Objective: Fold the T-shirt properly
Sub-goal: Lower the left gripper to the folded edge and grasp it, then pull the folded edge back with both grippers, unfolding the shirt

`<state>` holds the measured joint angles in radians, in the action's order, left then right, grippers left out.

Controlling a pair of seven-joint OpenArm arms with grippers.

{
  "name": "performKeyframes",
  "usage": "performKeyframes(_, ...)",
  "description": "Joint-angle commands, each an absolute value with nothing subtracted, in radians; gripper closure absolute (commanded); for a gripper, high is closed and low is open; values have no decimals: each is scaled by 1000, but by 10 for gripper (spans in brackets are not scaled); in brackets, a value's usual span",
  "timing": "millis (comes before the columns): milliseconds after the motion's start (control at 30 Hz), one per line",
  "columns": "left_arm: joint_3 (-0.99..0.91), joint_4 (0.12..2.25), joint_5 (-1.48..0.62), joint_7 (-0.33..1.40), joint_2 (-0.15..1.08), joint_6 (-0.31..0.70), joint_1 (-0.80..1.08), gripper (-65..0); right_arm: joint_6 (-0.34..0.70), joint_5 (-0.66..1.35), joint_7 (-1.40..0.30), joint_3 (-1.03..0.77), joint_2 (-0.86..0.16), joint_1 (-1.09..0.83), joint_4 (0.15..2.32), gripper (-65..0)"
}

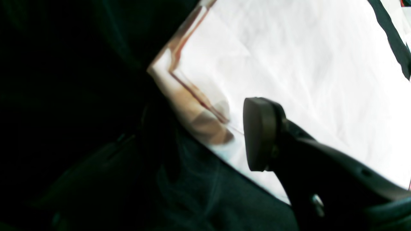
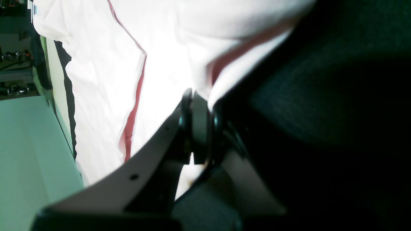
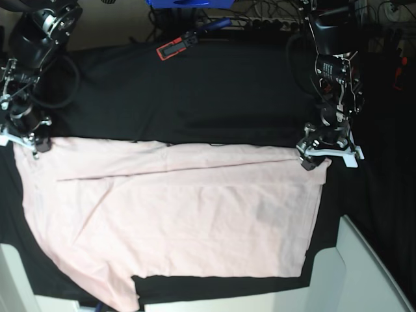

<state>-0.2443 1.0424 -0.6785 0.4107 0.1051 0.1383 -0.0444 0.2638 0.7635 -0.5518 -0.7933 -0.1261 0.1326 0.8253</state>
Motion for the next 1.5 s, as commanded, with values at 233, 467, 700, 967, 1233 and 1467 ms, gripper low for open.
performKeyframes(233,-245,1012,-684,407,108,148,-84,-202,277,777,-544,-791,-142,153,837,0)
performKeyframes(467,-291,868,-684,407,107,148,-134,-91,277,777,-542,-791,-142,153,837,0)
performKeyframes(700,-329,886,-684,417,99,148,-114,0,277,777,-542,-791,-143,154,843,0)
performKeyframes(967,-340,1129,-682,484,94,148,7,0,277,779,-544,-792,-143,131,881,0)
performKeyframes(1233,-340,1225,-682,486,94,148,102,0,277,785,-636,-803,-140,61,1052,0)
performKeyframes(1467,-343,1353,-682,486,94,148,220,0,277,785,-642,-868,-136,-19,1063,0)
